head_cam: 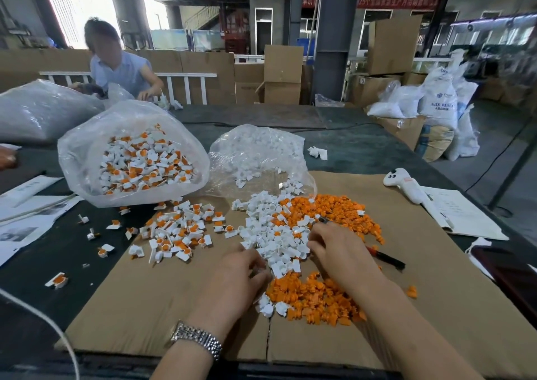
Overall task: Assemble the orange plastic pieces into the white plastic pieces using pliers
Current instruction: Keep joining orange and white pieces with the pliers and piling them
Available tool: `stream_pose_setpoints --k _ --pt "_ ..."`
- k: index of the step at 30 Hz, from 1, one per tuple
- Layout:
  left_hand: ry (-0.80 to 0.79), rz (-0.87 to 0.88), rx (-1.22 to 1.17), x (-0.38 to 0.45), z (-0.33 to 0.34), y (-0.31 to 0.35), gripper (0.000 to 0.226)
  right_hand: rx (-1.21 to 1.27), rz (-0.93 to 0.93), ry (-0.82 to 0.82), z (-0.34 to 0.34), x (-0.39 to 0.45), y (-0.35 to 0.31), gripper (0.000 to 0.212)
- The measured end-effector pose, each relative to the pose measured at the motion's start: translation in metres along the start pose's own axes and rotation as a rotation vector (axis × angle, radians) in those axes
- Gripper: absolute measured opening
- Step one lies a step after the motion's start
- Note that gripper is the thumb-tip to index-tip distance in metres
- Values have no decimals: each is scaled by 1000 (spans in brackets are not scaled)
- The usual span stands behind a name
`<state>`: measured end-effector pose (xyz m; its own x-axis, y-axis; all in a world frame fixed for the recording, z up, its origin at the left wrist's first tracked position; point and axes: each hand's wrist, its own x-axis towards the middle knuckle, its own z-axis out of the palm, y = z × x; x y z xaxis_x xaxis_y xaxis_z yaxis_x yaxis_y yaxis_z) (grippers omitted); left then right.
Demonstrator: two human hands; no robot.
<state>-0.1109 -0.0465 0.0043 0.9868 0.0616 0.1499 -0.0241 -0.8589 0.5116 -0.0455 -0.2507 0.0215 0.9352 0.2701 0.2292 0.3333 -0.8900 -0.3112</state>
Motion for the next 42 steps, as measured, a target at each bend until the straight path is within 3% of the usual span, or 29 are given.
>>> stream_pose_setpoints --k 4,9,14,18,20,28,33,39,42 --pt "24 -17 -35 1 -5 -4 15 211 63 52 -9 -1 -5 7" --pt "33 -208 -440 2 -10 -5 10 453 92 5 -14 -3 -15 11" --pt "-16 -272 -692 1 -17 -7 14 705 110 -39 -16 -8 -30 4" --pt "-103 -436 -1287 -4 -23 3 16 934 129 -77 -17 -9 -41 10" --pt "-137 -480 -1444 -6 -25 5 16 955 86 -81 -17 -9 -44 9" --pt "-227 -349 -1441 -8 -31 13 30 764 -28 -107 -13 -9 -48 11" --pt "-178 -335 -1459 -7 -24 9 18 733 -51 -113 -16 -12 -47 7" --pt "-199 -328 -1503 -4 -13 2 23 508 -115 -74 -20 -13 -52 8" --pt "-163 -277 -1482 0 -13 0 20 542 -123 -36 -22 -14 -55 6"
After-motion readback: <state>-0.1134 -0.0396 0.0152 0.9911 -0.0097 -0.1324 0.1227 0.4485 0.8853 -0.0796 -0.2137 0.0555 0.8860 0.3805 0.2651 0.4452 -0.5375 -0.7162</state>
